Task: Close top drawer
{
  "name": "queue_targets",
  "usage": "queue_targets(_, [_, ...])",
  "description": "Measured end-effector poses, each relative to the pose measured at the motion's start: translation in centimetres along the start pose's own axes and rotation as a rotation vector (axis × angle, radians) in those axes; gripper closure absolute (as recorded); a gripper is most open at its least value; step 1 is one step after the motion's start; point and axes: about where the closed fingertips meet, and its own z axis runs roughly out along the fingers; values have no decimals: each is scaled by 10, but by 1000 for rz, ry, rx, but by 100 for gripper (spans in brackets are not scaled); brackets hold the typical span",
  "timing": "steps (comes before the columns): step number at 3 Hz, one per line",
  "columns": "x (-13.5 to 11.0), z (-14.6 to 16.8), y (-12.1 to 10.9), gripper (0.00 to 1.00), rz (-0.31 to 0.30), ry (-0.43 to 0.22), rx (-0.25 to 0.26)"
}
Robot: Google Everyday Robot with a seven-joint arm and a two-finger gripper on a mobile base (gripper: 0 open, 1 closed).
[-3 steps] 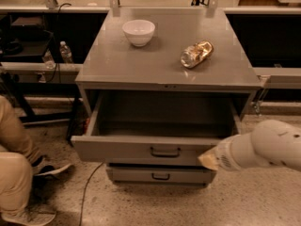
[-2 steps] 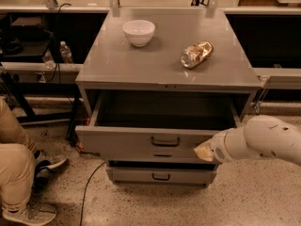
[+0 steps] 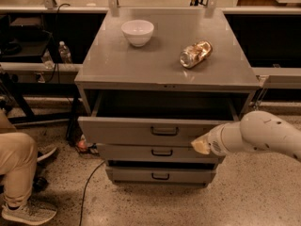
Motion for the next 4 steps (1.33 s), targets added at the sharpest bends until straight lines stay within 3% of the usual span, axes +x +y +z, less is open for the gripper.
queue_targets(2, [-30,32,-16,100,-54,-43,-70])
queue_targets(4, [-22,26,-22,100,-31,-23,-51])
